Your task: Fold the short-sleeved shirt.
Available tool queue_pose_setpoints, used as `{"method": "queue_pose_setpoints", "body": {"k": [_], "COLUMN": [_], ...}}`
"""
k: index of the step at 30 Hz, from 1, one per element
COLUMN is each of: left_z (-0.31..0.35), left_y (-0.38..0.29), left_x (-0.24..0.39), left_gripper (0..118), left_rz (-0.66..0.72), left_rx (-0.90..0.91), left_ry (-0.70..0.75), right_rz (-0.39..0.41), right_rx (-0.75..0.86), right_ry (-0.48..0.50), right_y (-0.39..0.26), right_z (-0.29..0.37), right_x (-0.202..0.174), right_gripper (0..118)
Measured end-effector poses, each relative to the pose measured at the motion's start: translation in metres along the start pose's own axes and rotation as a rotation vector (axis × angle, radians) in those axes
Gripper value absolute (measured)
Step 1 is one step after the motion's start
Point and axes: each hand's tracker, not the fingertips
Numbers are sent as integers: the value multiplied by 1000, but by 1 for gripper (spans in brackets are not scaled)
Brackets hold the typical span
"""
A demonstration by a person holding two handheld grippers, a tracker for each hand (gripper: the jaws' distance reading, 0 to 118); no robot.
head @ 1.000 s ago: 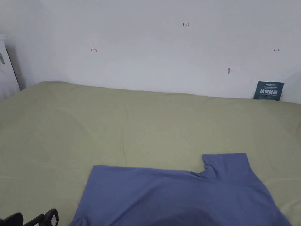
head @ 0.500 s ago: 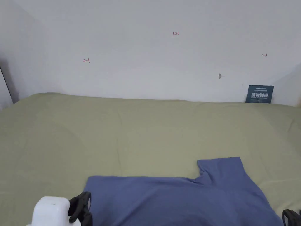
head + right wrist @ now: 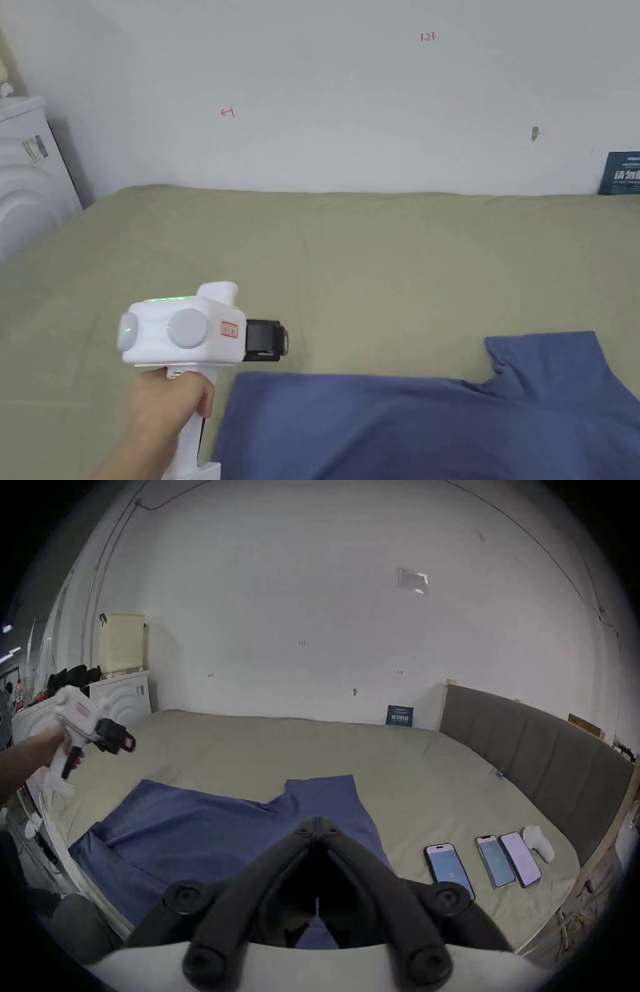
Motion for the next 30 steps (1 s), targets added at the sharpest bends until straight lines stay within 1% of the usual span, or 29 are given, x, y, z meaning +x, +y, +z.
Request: {"method": "queue_pose_setpoints", "body": {"k": [2,3,6,7,8,9,11,12,13,14,15,16,17,18,19,20,21,23,24,26,28,29,30], "left_z": [-33,-47,-82,-87,-91,-96,-91,-90,-89,-86,-75,-73,-72,-69,-66,-64,-63,-65,-65,-66,-71,-70,-70], "left_y": [5,3,-3,-8,-11,-13,-21,-24,-26,-27,-31,-31,-31,-31,-28,-28,-27,-25,-26,-28,-28,-28,-28], "left_x": [2,1,-2,-5,-5,-6,-8,-6,-3,0,3,4,5,6,5,5,4,1,1,2,3,3,3], "left_gripper": [110,110,109,109,107,96,46,35,35,10,8,8,7,7,7,7,7,7,7,7,7,7,7], "left_rz": [-65,-78,6,21,24,29,38,37,32,17,25,32,23,15,6,3,6,30,44,44,35,35,32], "left_rx": [-84,-116,-175,-177,-190,-205,-194,-193,-193,-173,-137,-143,-156,-153,-150,-151,-149,-156,-158,-168,-182,-184,-184], "left_ry": [46,44,60,126,159,169,107,73,97,108,59,28,33,34,39,43,45,32,30,24,22,17,15], "right_rz": [9,7,-7,-15,-19,-17,7,25,33,31,-5,-49,-104,-131,-132,-121,-78,-30,-1,-4,-30,-35,-39], "right_rx": [-14,-22,-44,-54,-61,-59,-85,-105,-129,-180,-213,-252,-346,-467,-598,-714,-811,-891,-930,-947,-948,-944,-943], "right_ry": [-8,-9,-23,-37,-47,-53,-45,-56,-62,-55,-43,-15,50,66,72,58,42,19,11,16,21,17,8], "right_y": [-5,-6,-7,-6,-5,-3,7,15,22,32,41,48,56,61,64,62,57,46,41,32,26,22,20], "right_z": [-1,-3,-11,-15,-20,-26,-47,-63,-78,-101,-124,-148,-178,-211,-243,-270,-289,-320,-333,-346,-357,-366,-367], "right_x": [1,4,10,14,17,19,28,34,39,48,59,69,86,97,105,108,110,109,107,105,105,107,107], "right_gripper": [0,0,0,0,0,0,0,0,0,0,0,0,1,19,48,79,101,96,96,96,96,94,68]}}
